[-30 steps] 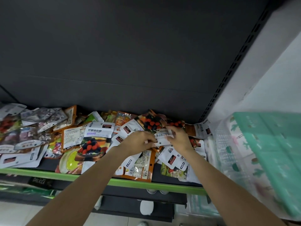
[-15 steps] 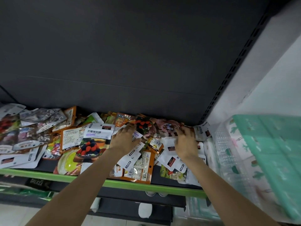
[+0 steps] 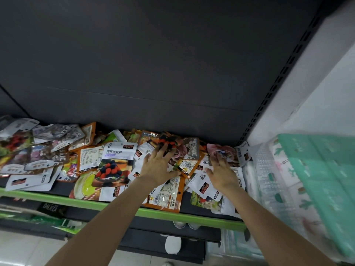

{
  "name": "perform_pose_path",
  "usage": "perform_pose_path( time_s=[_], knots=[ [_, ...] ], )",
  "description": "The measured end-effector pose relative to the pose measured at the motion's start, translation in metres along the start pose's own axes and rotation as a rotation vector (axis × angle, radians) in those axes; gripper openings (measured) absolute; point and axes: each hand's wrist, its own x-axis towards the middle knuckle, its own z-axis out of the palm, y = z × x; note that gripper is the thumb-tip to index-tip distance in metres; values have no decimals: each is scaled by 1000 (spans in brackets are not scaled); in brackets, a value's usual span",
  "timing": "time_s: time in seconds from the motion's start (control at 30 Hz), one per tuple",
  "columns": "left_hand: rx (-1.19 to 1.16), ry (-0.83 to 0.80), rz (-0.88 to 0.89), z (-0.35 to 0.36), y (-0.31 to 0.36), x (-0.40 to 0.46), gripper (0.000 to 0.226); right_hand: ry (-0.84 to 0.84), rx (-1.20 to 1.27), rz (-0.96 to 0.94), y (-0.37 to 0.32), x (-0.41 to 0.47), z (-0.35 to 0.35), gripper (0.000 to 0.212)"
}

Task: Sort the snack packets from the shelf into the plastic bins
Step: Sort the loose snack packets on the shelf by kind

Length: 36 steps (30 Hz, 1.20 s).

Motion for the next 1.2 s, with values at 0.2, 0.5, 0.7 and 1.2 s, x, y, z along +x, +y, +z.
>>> perform_pose_path(
  time_s=[0.2,0.5,0.7,1.2],
  knots=[
    [75,-17,-26,2,-12,-3,69,-20,0,-10,5,0,1,61],
    [51,59,-78,-2,-20,-10,70,65,47,-51,-9,10,2,64],
    [137,-18,210,-4,27,30,96,-17,33,-55,-5,11,4,66],
    [-75,255,387,0,25,31,36,-48,215,-22,8,14,3,53]
  ],
)
